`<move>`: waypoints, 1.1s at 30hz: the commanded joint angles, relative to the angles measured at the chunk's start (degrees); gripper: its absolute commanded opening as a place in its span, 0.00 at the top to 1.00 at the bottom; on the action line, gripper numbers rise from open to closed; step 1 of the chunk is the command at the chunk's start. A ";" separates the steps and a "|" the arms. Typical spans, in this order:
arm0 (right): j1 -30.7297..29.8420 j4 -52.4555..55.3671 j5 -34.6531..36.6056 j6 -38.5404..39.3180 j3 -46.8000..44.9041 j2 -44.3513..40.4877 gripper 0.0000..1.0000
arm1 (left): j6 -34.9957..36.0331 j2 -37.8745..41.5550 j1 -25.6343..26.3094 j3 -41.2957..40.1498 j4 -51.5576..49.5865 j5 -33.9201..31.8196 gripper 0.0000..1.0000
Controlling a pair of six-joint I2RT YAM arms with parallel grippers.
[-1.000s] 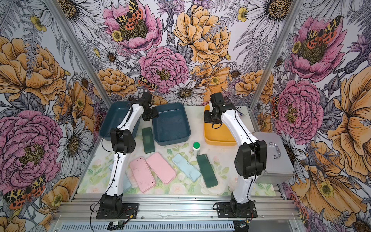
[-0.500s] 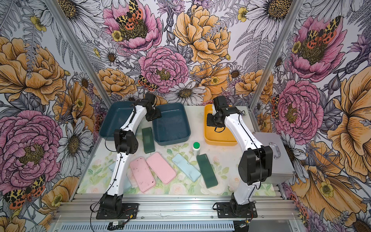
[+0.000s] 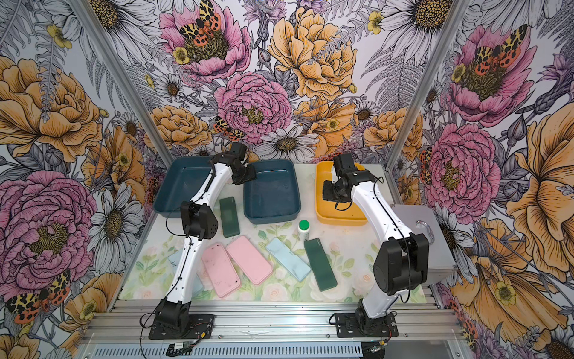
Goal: Place the pencil cases by color into the storage box
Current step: Adjust the storage box at the center of the board.
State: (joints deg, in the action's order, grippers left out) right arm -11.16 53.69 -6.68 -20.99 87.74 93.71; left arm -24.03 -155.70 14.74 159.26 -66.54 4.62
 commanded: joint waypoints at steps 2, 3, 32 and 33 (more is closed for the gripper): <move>0.37 -0.87 0.61 -1.06 -0.66 -2.17 0.56 | -0.84 -2.14 0.11 2.13 2.79 2.98 0.28; 0.45 -0.87 0.46 -1.15 -0.85 -2.36 0.56 | -1.05 -2.37 0.11 2.28 3.10 3.40 0.25; -0.43 6.68 -4.89 -4.23 -7.48 -15.57 0.34 | -2.93 4.21 -1.36 1.10 5.57 -0.33 0.01; -0.65 7.75 -4.74 -4.31 -7.90 -16.89 0.33 | -2.55 5.55 -1.64 1.64 4.26 -2.83 0.01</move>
State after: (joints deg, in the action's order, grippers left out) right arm -11.20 57.98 -12.27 -24.67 80.44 80.75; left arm -27.20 -157.27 14.46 160.77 -59.77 9.78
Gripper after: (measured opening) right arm 0.663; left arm 0.987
